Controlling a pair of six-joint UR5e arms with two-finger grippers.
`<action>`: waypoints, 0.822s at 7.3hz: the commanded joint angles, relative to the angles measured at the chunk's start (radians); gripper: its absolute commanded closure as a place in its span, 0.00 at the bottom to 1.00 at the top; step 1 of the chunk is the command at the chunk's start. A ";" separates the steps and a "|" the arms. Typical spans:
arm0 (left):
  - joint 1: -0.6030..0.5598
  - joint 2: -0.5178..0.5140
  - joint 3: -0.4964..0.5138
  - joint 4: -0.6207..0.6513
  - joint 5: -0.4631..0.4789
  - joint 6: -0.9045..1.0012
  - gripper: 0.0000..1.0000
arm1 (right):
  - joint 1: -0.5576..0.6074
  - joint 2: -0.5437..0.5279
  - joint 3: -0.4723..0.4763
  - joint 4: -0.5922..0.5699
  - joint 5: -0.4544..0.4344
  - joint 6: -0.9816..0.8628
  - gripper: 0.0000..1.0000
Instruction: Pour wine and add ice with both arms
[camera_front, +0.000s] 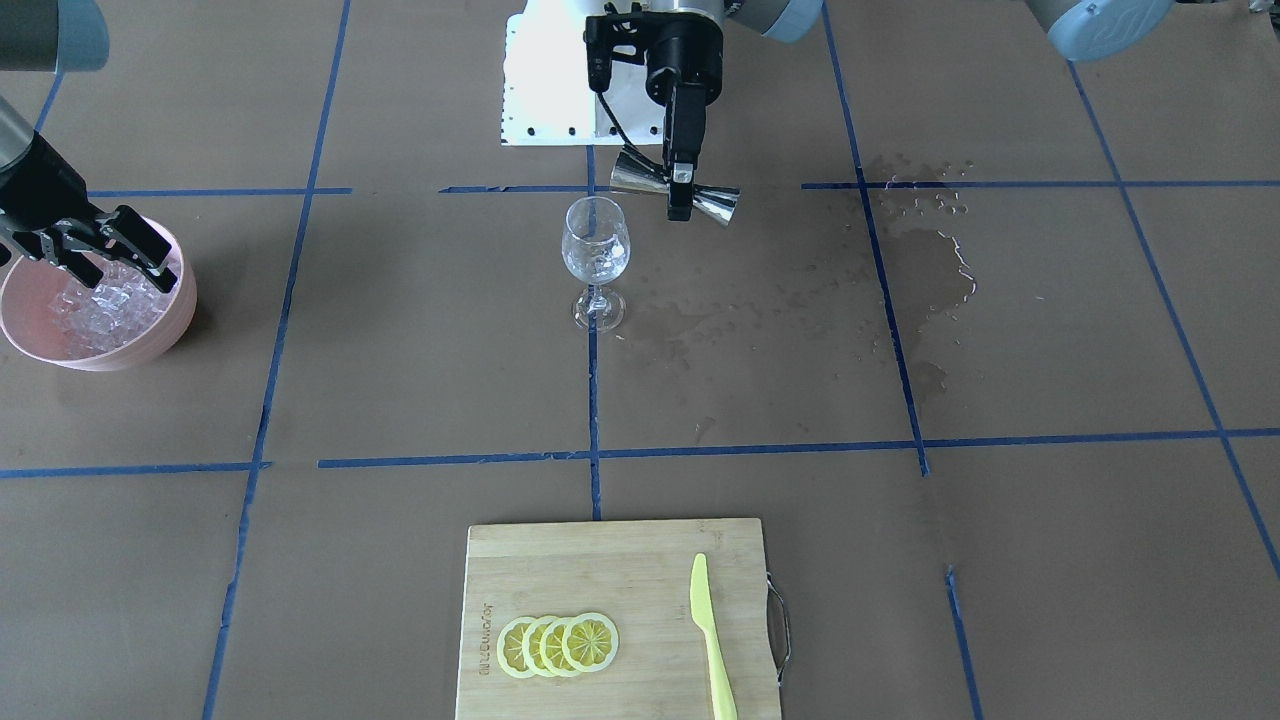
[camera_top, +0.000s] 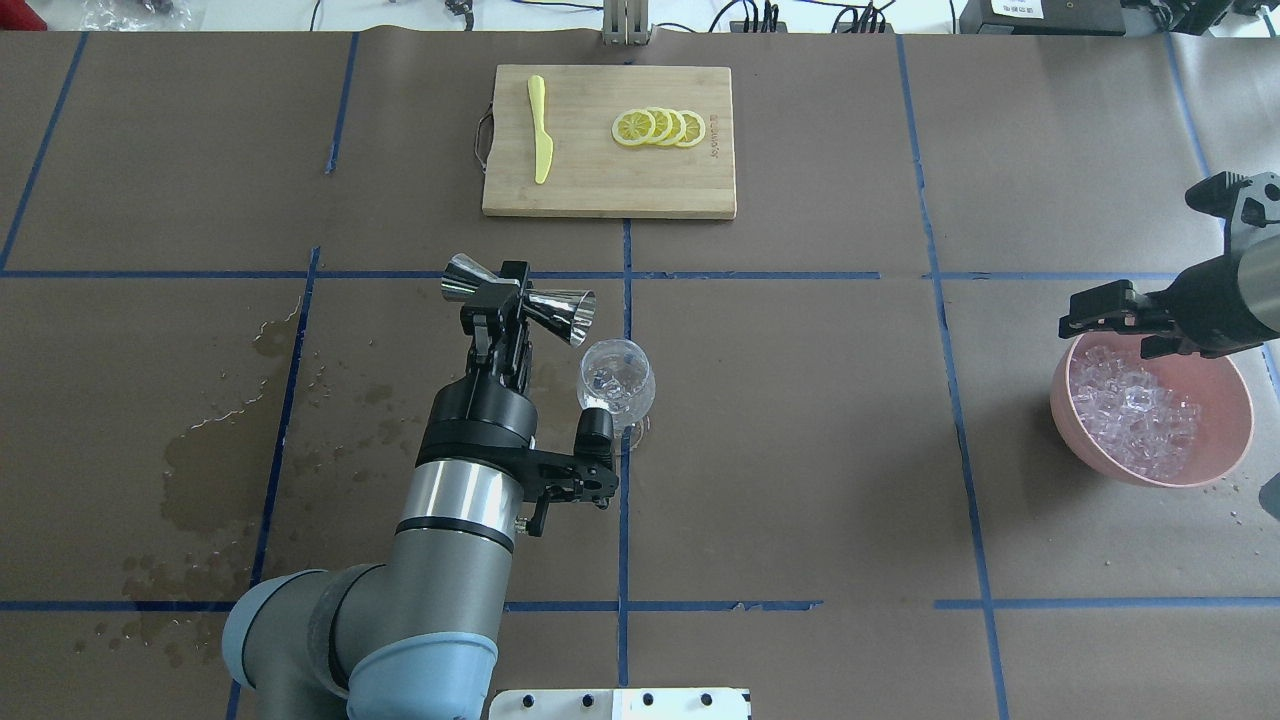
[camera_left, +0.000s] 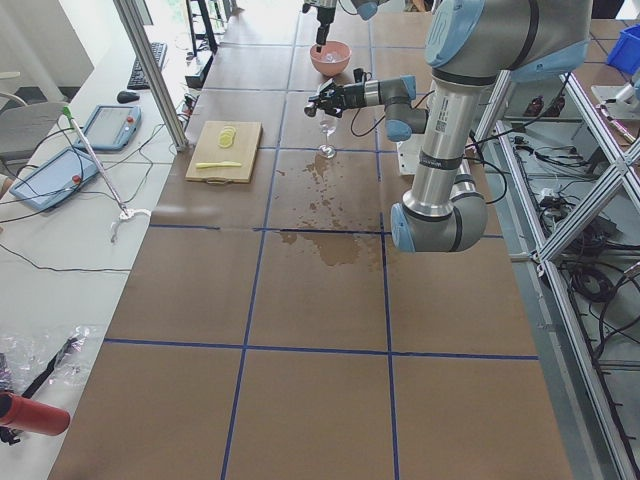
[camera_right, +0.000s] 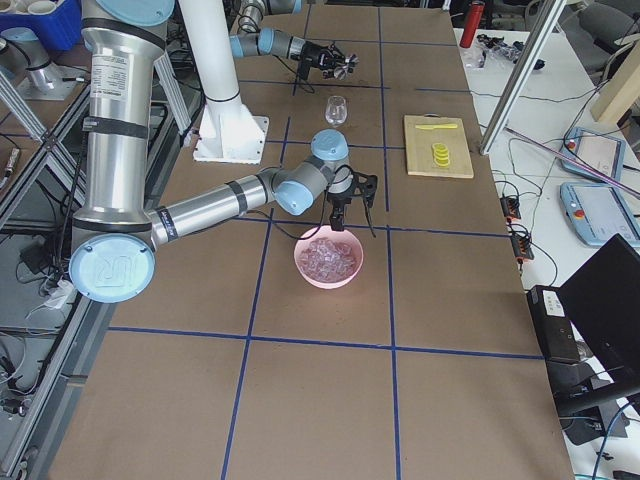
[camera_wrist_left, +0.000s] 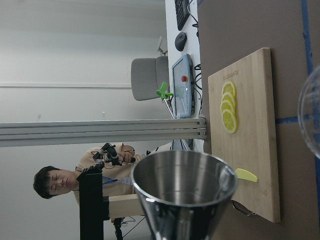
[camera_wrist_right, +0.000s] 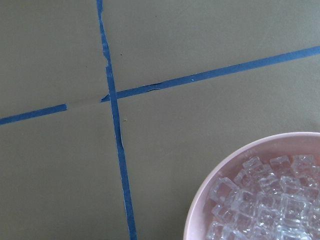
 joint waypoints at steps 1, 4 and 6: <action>0.006 0.001 0.076 -0.180 0.000 -0.154 1.00 | 0.000 0.000 -0.002 0.000 -0.001 0.000 0.00; 0.031 0.002 0.077 -0.304 -0.003 -0.550 1.00 | 0.000 0.000 -0.002 0.000 -0.008 0.000 0.00; 0.029 0.013 0.075 -0.457 -0.018 -0.678 1.00 | 0.000 0.002 -0.002 0.000 -0.009 0.000 0.00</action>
